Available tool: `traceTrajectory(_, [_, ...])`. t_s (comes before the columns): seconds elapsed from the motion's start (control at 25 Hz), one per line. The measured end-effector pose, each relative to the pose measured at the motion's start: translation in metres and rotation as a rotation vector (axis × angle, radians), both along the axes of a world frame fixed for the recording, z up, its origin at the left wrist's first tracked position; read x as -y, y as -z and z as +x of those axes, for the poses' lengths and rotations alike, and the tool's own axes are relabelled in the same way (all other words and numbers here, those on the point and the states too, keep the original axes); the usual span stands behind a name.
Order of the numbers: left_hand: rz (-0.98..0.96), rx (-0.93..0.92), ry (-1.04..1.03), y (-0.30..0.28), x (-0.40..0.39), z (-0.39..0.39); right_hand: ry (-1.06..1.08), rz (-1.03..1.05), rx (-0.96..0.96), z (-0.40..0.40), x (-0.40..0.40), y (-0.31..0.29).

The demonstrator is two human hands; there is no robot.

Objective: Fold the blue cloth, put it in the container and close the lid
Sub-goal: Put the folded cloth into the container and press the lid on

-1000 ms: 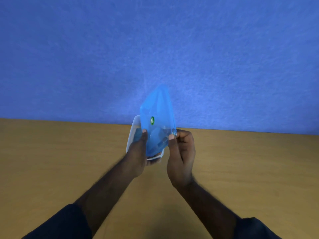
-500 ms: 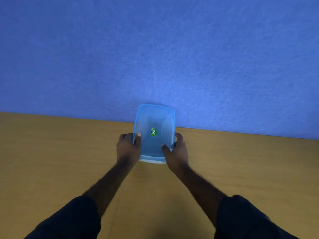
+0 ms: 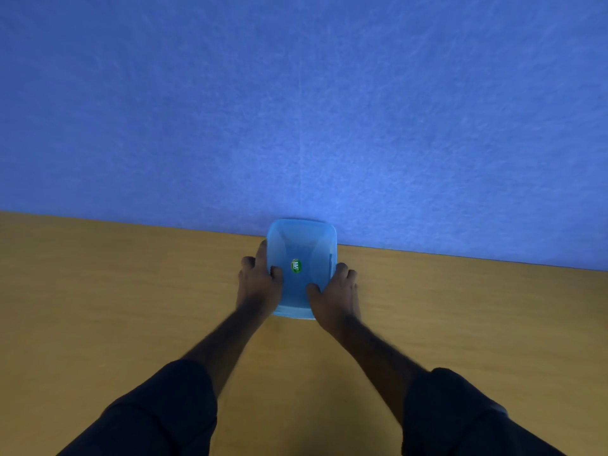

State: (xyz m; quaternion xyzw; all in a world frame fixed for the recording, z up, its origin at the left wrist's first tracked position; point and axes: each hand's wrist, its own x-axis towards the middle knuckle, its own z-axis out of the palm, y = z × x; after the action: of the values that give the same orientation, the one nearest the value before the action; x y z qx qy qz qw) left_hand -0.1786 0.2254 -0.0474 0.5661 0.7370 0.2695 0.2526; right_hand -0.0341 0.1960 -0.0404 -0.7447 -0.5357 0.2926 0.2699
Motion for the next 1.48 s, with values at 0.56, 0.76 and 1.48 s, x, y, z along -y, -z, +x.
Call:
traceTrajectory(0.56, [-0.015, -0.353, 0.271, 0.007, -0.025, 0.003, -0.377, 0.105, 0.447, 0.018, -0.061, 0.009])
traceTrajectory(0.76, [-0.011, -0.254, 0.311, 0.005, -0.025, 0.001, -0.362, 0.069, 0.401, 0.019, -0.064, 0.012])
traceTrajectory(1.48, [-0.014, -0.258, 0.236, 0.006, -0.028, 0.007, 0.099, -0.005, 0.105, -0.012, -0.043, 0.016])
